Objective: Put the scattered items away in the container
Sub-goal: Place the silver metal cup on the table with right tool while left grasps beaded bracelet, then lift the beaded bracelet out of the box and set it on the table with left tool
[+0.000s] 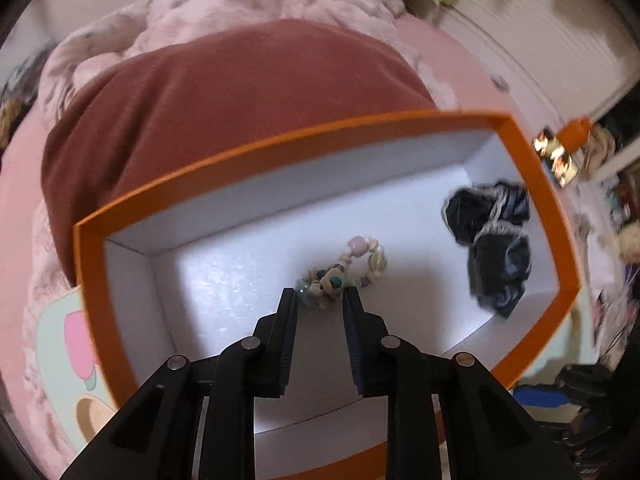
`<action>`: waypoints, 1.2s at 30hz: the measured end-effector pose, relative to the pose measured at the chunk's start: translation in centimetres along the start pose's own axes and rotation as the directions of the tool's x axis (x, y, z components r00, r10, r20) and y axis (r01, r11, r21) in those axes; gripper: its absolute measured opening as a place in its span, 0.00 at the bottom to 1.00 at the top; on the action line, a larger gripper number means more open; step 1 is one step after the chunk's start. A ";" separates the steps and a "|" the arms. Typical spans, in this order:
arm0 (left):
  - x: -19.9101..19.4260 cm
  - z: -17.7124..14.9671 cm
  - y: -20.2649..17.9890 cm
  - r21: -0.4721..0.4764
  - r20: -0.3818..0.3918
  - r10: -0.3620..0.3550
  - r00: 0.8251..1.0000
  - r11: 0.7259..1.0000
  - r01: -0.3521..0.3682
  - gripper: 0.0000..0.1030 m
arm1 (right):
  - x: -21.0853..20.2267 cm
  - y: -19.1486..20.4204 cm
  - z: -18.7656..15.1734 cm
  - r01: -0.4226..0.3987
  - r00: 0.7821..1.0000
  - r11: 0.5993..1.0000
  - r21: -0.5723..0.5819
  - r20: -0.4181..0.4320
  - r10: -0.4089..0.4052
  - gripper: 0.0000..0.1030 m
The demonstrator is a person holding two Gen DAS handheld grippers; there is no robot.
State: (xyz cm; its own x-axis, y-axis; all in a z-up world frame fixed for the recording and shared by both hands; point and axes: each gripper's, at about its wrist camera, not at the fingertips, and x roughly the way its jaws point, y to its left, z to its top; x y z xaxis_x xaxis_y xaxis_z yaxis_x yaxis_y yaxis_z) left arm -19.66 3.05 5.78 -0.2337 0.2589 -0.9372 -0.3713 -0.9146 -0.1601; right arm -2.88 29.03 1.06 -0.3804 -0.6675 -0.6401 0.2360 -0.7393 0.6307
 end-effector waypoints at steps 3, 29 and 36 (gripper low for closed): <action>-0.8 0.0 0.2 -0.039 0.001 -0.134 0.991 0.990 0.134 0.25 | -0.1 0.1 -0.2 -0.001 1.000 1.000 -0.002 0.002 0.001 0.27; 3.8 0.8 0.2 0.008 0.050 -0.033 0.998 0.999 0.033 0.14 | 0.5 0.6 -0.6 0.012 1.000 1.000 0.005 -0.010 -0.012 0.27; -1.1 -0.3 0.4 0.012 0.196 -0.114 0.974 0.993 0.114 0.08 | 0.4 0.7 -0.7 0.023 1.000 1.000 0.008 -0.006 -0.023 0.27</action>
State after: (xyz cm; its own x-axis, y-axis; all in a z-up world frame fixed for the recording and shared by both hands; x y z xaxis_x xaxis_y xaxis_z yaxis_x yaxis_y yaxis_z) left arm -19.32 2.27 6.67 -0.3614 0.4175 -0.8337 -0.4067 -0.8752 -0.2620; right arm -2.29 28.18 0.91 -0.3804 -0.6507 -0.6572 0.2199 -0.7539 0.6191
